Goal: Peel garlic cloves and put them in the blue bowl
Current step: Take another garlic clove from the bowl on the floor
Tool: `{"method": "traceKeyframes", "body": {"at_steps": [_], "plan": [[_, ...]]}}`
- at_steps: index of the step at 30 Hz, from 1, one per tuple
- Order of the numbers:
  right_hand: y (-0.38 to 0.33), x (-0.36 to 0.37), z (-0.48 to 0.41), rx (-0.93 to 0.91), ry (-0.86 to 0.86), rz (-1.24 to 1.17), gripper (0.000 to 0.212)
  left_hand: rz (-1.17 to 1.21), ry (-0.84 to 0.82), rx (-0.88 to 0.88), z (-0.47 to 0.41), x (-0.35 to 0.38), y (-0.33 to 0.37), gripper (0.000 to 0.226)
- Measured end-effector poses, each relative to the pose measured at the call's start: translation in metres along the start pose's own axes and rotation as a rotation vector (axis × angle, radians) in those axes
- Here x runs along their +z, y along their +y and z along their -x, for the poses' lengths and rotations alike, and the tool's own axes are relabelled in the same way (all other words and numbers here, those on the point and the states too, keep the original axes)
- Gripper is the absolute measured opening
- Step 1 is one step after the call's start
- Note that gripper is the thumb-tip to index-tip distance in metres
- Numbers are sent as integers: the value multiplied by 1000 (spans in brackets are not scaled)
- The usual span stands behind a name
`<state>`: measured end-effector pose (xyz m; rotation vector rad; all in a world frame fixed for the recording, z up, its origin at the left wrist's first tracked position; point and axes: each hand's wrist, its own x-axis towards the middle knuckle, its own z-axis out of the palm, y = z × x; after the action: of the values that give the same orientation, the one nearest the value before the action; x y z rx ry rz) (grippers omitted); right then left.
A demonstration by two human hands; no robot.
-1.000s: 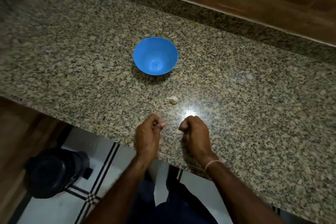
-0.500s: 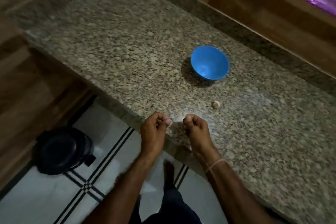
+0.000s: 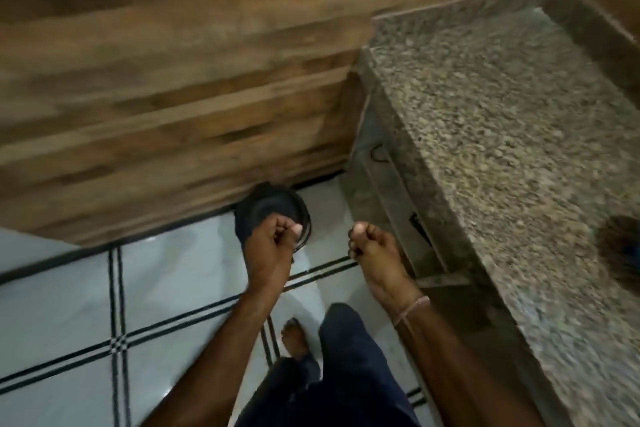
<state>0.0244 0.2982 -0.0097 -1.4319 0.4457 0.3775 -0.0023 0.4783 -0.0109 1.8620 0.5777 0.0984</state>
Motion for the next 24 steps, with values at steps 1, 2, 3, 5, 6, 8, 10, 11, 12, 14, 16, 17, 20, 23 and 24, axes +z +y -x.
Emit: {"method": "traceKeyframes", "body": {"at_steps": [1,2,3,5,6,8,10,11,12,14,16,17,20,23,24], "plan": [[0,12,-2,2,-20,13,32,4,15,-4,-3,-11,-4,14],[0,24,-5,2,-40,22,33,15,30,-1,-7,-21,-7,14],[-1,35,-8,3,-59,33,33,18,42,1,-11,-29,-9,14],[-3,54,-15,-5,-106,55,34,17,67,-2,-20,-42,-14,15],[-6,63,-18,-7,-133,66,34,30,82,-8,-24,-48,-16,14],[-12,80,-26,-2,-167,86,33,58,120,-15,-32,-59,-19,12],[-15,97,-35,19,-183,121,31,65,142,-23,-39,-68,-22,12],[-16,105,-40,32,-189,138,30,60,149,-33,-42,-72,-23,12],[-15,111,-46,47,-193,150,30,53,155,-53,-46,-74,-24,11],[-6,123,-58,98,-207,195,31,47,153,-111,-55,-74,-32,10],[11,130,-72,169,-218,243,34,52,150,-181,-65,-70,-47,10],[23,133,-80,206,-211,249,36,50,150,-224,-71,-66,-59,12],[71,140,-117,337,-179,263,36,68,128,-419,-91,-47,-112,19],[133,150,-172,460,-118,273,32,182,153,-688,-123,-15,-183,19],[155,154,-193,503,-107,268,27,208,154,-764,-137,-2,-204,18]]}}
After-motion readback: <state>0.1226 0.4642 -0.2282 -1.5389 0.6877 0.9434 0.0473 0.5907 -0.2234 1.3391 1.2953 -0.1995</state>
